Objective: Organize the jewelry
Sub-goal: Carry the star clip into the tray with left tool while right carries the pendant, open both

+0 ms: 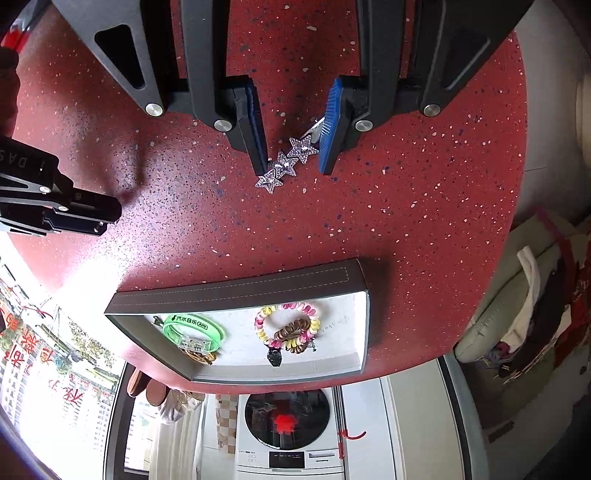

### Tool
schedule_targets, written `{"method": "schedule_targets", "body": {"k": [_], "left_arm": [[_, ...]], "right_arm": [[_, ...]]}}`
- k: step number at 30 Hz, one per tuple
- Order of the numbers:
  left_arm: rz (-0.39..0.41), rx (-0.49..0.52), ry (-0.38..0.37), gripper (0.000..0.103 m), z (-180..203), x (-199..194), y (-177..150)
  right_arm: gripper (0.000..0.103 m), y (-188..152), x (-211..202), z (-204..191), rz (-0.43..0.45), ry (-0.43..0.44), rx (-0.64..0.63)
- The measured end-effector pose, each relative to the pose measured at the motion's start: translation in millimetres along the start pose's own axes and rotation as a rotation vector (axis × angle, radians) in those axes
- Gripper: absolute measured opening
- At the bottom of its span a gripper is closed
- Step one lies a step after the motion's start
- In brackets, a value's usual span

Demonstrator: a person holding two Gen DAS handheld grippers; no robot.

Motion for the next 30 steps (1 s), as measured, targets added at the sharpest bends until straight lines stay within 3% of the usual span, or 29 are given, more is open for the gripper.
{"method": "schedule_targets", "body": {"k": [17,30], "left_arm": [[0.106,-0.022,-0.008,0.047,2,-9,66],[0.14,-0.053,0.014,0.047,-6,10,115]], "right_arm": [[0.035,56,-21,37,0.085,0.002,0.078],[0.035,107,7,53,0.091,-0.001,0.118]]}}
Point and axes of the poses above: each gripper's, at about its wrist camera, not at the fingertips, and x roughly the way its jaws point, z to its right, y to its top, the point moved 3 cm from there along x, roughly the way its jaws point, and after that the axes turned 13 degrees about -y, right-handed, at the moved point
